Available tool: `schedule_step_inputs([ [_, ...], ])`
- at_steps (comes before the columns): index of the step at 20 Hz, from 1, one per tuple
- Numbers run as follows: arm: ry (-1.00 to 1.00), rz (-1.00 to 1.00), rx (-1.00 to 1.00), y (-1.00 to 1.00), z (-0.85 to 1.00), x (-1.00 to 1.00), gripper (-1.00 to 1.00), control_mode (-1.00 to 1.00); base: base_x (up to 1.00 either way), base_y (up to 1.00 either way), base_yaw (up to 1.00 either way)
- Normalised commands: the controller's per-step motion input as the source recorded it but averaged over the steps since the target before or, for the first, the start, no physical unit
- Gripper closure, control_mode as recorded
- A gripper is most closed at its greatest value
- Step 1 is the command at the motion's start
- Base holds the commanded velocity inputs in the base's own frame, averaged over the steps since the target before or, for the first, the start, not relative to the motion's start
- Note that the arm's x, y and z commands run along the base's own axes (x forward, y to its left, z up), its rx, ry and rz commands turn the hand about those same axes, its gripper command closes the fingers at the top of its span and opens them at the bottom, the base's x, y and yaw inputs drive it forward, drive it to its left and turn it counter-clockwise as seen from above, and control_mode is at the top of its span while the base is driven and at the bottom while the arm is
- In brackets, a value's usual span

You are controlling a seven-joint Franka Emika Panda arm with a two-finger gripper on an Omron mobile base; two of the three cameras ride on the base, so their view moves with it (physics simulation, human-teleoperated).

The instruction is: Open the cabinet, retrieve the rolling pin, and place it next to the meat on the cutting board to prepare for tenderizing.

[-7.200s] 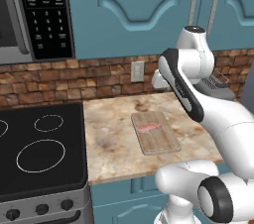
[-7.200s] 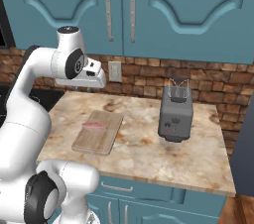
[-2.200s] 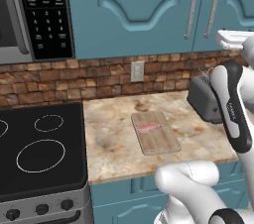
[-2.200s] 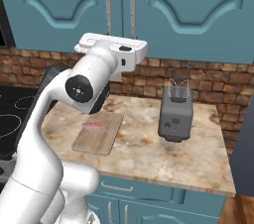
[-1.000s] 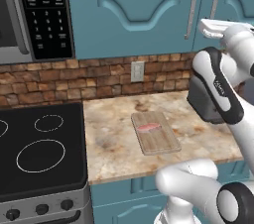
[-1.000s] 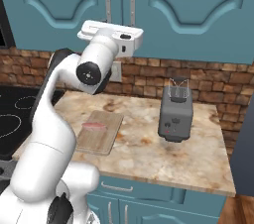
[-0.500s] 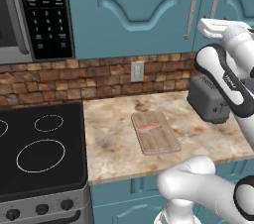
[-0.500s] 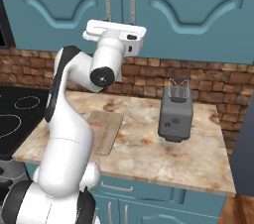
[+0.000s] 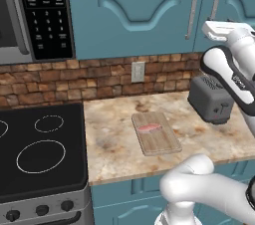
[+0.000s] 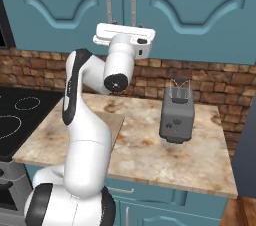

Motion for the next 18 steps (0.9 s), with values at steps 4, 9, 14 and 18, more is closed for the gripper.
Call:
schedule_step_inputs([
  [4, 0.00, 0.00, 0.00, 0.00, 0.00, 0.35, -1.00, -1.00, 0.00, 0.00, 0.00],
  [9, 0.00, 0.00, 0.00, 0.00, 0.00, 0.38, -1.00, -1.00, 0.00, 0.00, 0.00],
  [14, 0.00, 0.00, 0.00, 0.00, 0.00, 0.26, -1.00, -1.00, 0.00, 0.00, 0.00],
  [18, 0.00, 0.00, 0.00, 0.00, 0.00, 0.25, -1.00, -1.00, 0.00, 0.00, 0.00],
])
